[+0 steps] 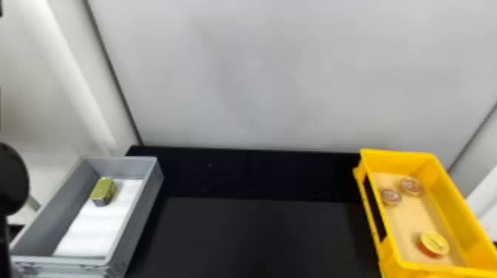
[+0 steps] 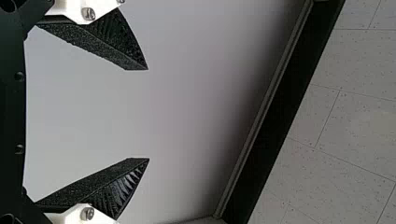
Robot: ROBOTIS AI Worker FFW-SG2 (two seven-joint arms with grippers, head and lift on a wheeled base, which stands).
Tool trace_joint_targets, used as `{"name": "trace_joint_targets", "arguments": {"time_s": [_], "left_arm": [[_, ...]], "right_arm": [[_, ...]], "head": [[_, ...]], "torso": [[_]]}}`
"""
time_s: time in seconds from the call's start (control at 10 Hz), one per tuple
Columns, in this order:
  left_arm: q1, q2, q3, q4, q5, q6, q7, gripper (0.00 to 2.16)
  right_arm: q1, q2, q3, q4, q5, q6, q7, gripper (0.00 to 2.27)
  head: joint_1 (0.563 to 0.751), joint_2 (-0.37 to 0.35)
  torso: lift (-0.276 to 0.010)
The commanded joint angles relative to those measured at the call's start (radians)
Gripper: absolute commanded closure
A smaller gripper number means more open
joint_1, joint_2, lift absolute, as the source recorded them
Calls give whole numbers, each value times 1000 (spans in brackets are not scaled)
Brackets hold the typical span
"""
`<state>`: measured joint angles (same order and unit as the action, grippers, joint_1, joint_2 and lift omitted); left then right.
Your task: Pick up the round yellow can and place it in the yellow rectangular box
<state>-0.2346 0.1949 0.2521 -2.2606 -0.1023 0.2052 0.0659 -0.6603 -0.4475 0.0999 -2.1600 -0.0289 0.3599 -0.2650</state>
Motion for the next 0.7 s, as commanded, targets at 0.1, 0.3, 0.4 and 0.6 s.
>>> {"name": "trace_joint_targets", "arguments": {"time_s": [0.1,0.3,0.4,0.6], "left_arm": [[-5,-2,-13,-2,-4,7,0,140],[-5,0,-13,-5,-7,13,-1,140],[-5,1,-14,-5,-8,16,-3,140],[-5,1,-14,-7,-10,17,-3,140]], "right_arm": [[-30,-3,0,0,-19,15,-7,101],[-47,1,6,-4,-42,54,-20,145],[-53,6,7,-6,-52,84,-33,157],[-58,9,11,-14,-63,114,-60,177]], "head": [[663,54],[663,54],[663,54],[663,54]], "torso": [[0],[0],[0],[-4]]}}
